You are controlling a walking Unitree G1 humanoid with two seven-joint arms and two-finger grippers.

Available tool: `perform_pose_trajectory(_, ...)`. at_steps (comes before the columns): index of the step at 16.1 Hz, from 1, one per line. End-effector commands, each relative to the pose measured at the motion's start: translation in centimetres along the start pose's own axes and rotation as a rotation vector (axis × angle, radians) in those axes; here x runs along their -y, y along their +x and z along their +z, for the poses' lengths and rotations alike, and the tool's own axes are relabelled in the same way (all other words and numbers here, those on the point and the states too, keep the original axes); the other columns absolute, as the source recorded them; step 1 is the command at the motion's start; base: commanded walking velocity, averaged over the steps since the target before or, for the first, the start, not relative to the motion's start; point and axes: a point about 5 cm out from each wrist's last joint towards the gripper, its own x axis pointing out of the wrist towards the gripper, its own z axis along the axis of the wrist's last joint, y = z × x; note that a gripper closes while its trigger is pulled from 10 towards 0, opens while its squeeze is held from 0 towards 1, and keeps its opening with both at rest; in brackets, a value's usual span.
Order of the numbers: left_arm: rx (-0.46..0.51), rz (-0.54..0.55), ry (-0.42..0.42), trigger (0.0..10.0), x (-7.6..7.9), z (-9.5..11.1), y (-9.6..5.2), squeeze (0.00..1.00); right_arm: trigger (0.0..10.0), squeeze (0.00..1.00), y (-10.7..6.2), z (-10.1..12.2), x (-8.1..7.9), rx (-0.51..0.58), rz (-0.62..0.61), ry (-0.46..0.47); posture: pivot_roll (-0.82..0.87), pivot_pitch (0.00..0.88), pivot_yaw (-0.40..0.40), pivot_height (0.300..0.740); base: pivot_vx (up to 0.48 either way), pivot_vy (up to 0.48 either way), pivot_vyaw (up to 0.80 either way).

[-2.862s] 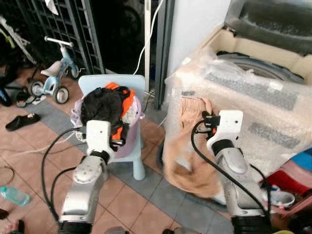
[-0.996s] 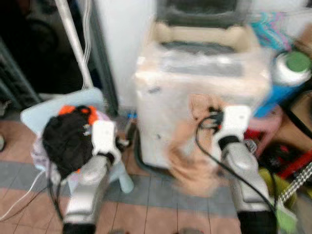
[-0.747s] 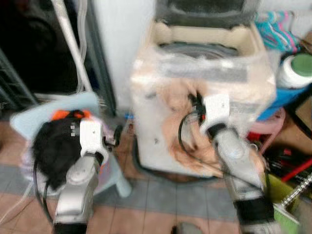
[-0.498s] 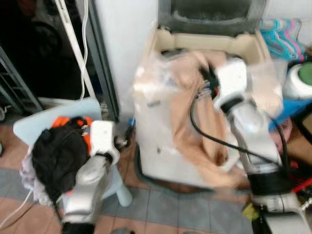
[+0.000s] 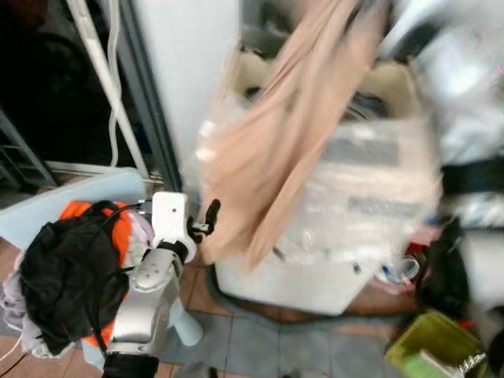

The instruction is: Clothes washing

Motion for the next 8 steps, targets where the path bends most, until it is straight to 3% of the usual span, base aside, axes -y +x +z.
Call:
perform_pose_trajectory(1, -0.001, 0.02, 0.008, 10.0, -0.3, 0.2, 0.0, 0.0, 10.0, 0.0, 0.2, 0.3, 1.2, 0.018, -0.058, -0.016, -0.05, 0.0, 0.002, 0.74, 0.277, 0.0, 0.0)
perform_pose_trajectory(2, -0.004, 0.025, 0.006, 10.0, -0.3, 0.1, -0.1, 0.0, 10.0, 0.0, 0.5, 0.7, 2.4, 0.036, -0.107, -0.04, -0.05, 0.0, -0.001, 0.74, 0.266, 0.0, 0.0)
perform_pose_trajectory(4, -0.009, 0.027, 0.006, 10.0, -0.2, 0.0, -0.1, 0.0, 10.0, 0.0, 0.5, -0.1, 2.2, 0.025, -0.101, -0.028, -0.05, 0.0, -0.005, 0.74, 0.0, 0.0, 0.0)
perform_pose_trajectory(8, -0.015, 0.028, 0.001, 10.0, -0.2, -0.1, -0.2, 0.0, 10.0, 0.0, -1.2, -3.3, -1.5, -0.032, 0.018, -0.049, -0.05, 0.0, -0.001, 0.74, 0.0, 0.0, 0.0)
